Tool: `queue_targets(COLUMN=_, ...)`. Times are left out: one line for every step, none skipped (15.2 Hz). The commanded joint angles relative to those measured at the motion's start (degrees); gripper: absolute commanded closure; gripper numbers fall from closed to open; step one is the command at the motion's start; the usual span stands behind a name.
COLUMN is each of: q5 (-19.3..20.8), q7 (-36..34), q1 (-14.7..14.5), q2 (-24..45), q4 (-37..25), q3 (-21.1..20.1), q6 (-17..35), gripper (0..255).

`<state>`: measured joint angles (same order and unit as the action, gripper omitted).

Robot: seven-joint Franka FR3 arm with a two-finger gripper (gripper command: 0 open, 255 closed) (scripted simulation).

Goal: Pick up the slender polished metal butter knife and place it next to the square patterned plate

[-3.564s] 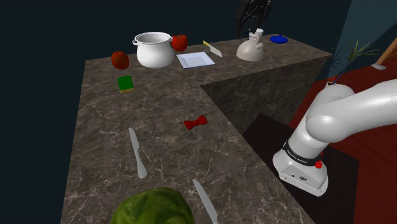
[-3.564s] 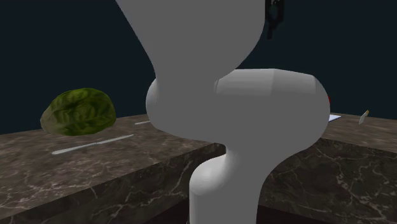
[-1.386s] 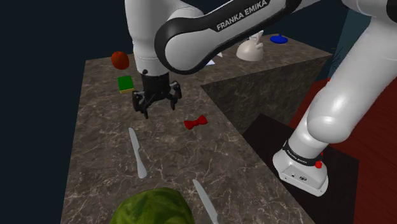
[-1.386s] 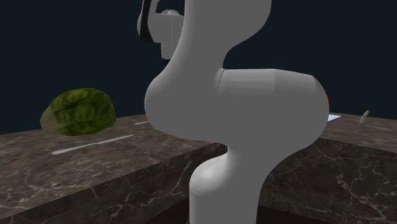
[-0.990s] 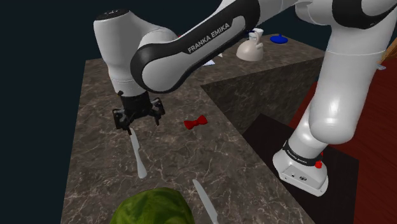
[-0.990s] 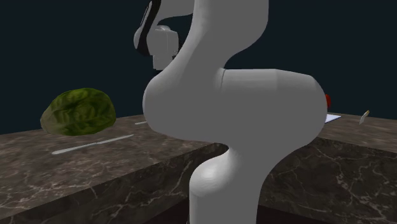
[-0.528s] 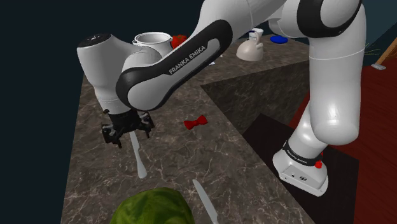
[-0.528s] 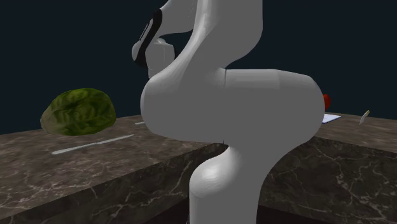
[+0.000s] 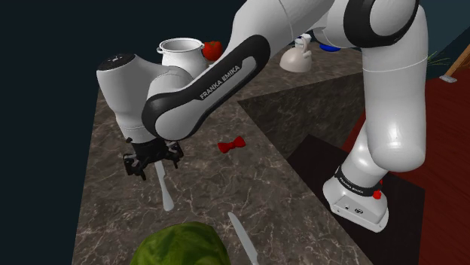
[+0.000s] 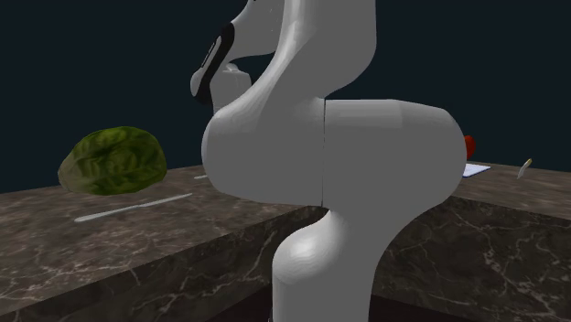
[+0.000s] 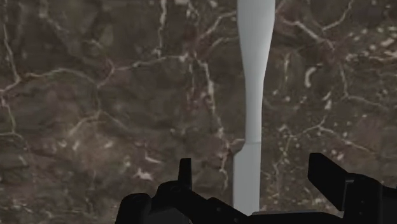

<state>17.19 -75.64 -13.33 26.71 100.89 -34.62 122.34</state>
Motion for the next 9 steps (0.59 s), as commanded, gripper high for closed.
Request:
queue_targets(q5=0.0, q7=0.0, q1=0.0, q2=0.0, q4=0.0, q3=0.0, q6=0.1, gripper=0)
queue_targets(q5=0.0, q7=0.0, q1=0.0, q2=0.0, q4=0.0, q3=0.0, q6=0.1, gripper=0)
queue_targets(q5=0.0, q7=0.0, q1=0.0, q2=0.0, q4=0.0, q3=0.0, q6=0.1, gripper=0)
queue_targets(q5=0.0, q7=0.0, q1=0.0, q2=0.0, q4=0.0, q3=0.0, q6=0.1, gripper=255)
queue_targets(q5=0.0, q7=0.0, q1=0.0, q2=0.0, q4=0.0, q3=0.0, q6=0.1, gripper=255)
queue_targets(q5=0.0, q7=0.0, q1=0.0, q2=0.0, q4=0.0, q3=0.0, q6=0.1, gripper=255)
queue_targets(q5=0.0, q7=0.0, q1=0.0, q2=0.0, q4=0.0, q3=0.0, q6=0.1, gripper=255)
queue_targets(q5=0.0, q7=0.0, q1=0.0, q2=0.0, q4=0.0, q3=0.0, q6=0.1, gripper=255)
queue_targets(q5=0.0, q7=0.0, q1=0.0, q2=0.0, q4=0.0, q3=0.0, q6=0.1, gripper=255)
